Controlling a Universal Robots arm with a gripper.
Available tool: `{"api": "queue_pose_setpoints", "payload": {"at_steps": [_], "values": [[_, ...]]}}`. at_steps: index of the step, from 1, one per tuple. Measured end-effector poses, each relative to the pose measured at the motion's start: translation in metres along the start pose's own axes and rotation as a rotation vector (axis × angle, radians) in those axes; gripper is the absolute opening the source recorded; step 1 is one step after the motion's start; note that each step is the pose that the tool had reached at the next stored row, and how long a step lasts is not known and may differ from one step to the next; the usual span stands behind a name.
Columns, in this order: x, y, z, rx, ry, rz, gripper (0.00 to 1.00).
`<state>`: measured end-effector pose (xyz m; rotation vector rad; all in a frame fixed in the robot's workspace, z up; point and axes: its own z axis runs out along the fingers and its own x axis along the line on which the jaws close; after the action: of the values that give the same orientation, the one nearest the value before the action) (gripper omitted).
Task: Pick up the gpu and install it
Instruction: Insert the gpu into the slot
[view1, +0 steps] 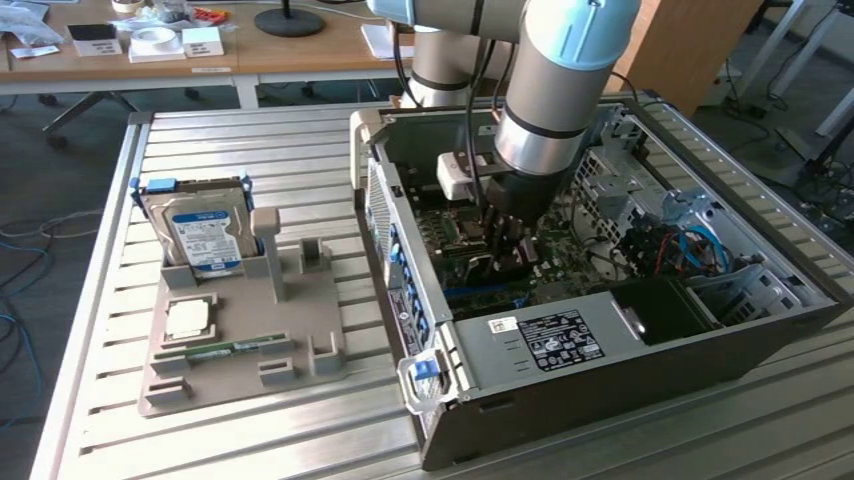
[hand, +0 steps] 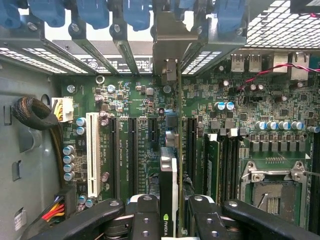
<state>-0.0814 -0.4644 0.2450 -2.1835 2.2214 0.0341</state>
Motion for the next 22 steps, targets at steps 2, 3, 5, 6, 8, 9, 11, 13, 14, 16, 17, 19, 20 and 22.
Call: {"api": "queue_pose_setpoints", "payload": {"at_steps": [2, 3, 5, 6, 8, 9, 11, 13, 14, 16, 17, 19, 20, 22], "values": [[0.0000, 0.0001, 0.0000, 0.0000, 0.0000, 0.000, 0.27], [0.0000, 0.0002, 0.0000, 0.0000, 0.0000, 0.000, 0.27], [0.0000, 0.0004, 0.0000, -0.0001, 0.0000, 0.000, 0.27], [0.0000, 0.0006, 0.0001, 0.0000, 0.0000, 0.000, 0.27], [0.0001, 0.0007, 0.0006, -0.0001, 0.0002, 0.000, 0.27], [0.0001, 0.0007, 0.0008, -0.0002, 0.0002, 0.000, 0.27], [0.0001, 0.0008, 0.0008, -0.0001, 0.0001, 0.000, 0.27], [0.0000, 0.0008, 0.0009, -0.0001, 0.0000, 0.000, 0.27], [0.0000, 0.0008, 0.0009, -0.0001, -0.0001, 0.000, 0.27], [0.0000, 0.0008, 0.0009, 0.0000, -0.0002, 0.000, 0.27], [-0.0001, 0.0008, 0.0008, 0.0000, -0.0003, 0.000, 0.27], [-0.0001, 0.0008, 0.0007, 0.0000, -0.0004, 0.000, 0.27], [-0.0001, 0.0008, 0.0006, 0.0000, -0.0002, 0.000, 0.27], [-0.0001, 0.0008, 0.0003, -0.0001, -0.0002, 0.000, 0.27]]}}
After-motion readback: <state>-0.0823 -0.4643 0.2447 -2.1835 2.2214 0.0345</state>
